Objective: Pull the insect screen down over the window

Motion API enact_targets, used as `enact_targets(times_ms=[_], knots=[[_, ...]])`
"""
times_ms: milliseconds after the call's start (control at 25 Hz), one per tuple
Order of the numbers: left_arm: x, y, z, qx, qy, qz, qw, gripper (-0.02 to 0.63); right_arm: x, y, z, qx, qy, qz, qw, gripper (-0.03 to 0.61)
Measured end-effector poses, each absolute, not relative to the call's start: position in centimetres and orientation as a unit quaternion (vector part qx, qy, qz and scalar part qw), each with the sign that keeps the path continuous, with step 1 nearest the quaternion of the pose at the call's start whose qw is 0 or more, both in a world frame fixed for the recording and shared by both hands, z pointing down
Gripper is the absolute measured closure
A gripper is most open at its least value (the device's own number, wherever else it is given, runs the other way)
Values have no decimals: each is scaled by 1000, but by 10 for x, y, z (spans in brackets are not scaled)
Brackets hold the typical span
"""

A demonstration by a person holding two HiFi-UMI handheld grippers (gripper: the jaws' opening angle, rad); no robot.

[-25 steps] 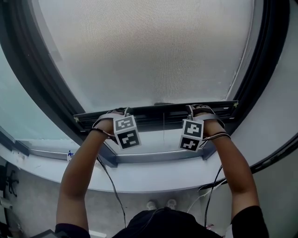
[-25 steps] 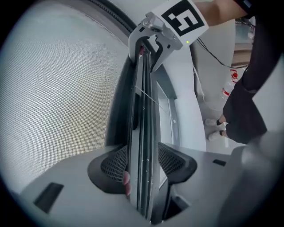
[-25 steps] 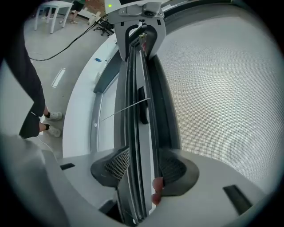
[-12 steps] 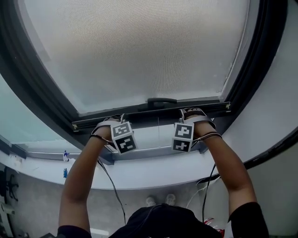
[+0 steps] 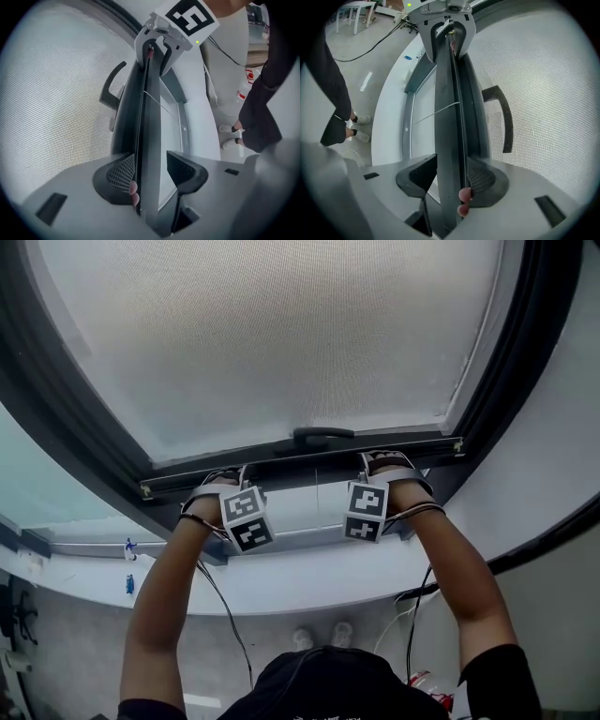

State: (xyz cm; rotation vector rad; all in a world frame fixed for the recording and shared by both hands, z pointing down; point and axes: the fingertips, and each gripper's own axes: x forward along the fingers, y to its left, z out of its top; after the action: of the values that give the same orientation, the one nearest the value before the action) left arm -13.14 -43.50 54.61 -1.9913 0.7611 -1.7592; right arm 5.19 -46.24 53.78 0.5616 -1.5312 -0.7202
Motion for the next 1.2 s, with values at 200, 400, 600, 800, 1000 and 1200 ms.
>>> enact_targets(times_ms=[200, 400, 600, 800, 1000, 1200], knots=[[-130, -434, 546, -707, 280, -619, 197, 399, 53, -459, 541, 247, -667, -315, 628, 380], [-130, -437, 546, -717, 283, -608, 188, 399, 52, -464, 538, 245, -667, -313, 630, 382], [-129, -433, 545, -719, 278, -609, 185, 399, 53, -459, 540, 243, -669, -312, 629, 380], [-130, -439, 546, -707, 293, -610, 205, 401, 52, -463, 538, 247, -667, -315, 629, 382], [-130, -436, 551, -704, 291, -616, 203, 403, 55, -456, 545, 237, -660, -312, 641, 380], [-130, -439, 551, -697, 303, -613, 216, 403, 58, -458, 545, 237, -650, -316, 649, 380]])
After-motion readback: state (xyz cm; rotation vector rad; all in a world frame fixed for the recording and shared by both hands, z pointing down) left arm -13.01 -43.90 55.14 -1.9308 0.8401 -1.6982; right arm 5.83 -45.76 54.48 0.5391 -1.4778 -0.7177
